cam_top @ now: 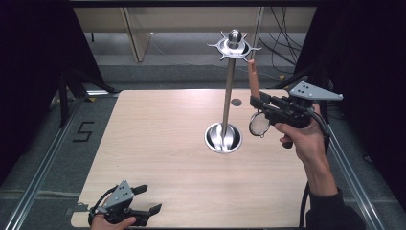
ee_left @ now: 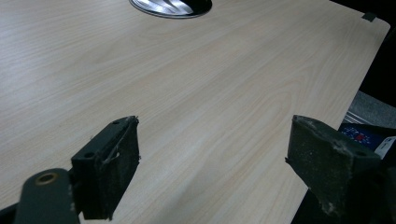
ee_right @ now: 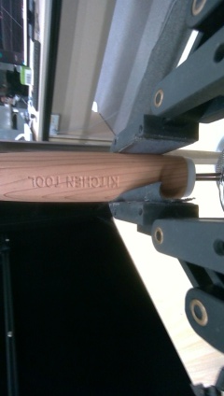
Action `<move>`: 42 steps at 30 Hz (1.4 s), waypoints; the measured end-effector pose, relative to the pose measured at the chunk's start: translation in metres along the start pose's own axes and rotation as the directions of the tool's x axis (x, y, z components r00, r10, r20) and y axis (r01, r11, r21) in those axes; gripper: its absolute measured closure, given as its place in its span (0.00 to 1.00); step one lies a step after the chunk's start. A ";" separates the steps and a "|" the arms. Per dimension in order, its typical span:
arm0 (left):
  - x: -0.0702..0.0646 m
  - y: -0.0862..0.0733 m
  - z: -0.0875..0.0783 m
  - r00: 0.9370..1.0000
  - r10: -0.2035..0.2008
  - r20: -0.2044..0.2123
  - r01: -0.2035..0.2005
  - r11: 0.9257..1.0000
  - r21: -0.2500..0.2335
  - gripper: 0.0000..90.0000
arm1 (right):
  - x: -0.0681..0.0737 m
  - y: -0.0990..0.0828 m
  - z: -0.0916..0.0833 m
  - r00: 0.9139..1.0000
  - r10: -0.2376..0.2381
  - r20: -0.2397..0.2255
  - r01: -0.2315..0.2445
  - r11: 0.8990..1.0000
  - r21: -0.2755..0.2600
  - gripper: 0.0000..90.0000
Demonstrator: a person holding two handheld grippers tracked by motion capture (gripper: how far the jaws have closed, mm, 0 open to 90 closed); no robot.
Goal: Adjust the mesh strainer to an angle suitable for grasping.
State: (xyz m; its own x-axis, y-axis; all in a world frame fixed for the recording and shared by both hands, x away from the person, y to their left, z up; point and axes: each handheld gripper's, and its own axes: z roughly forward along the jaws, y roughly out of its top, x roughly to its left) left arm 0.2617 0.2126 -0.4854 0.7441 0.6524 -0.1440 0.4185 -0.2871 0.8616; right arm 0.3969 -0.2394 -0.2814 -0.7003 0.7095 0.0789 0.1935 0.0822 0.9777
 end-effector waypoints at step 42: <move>0.000 0.000 0.001 1.000 0.015 0.009 -0.015 1.000 0.011 0.18 | -0.011 0.001 0.028 0.996 0.074 -0.045 -0.073 0.997 0.036 0.77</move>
State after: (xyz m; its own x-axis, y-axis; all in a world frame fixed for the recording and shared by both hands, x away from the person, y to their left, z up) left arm 0.2628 0.2119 -0.4860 0.7553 0.6413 -0.1352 0.4124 -0.3046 0.8586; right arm 0.4241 -0.2277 -0.2868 -0.7142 0.6813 0.1603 0.2685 0.0552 0.9617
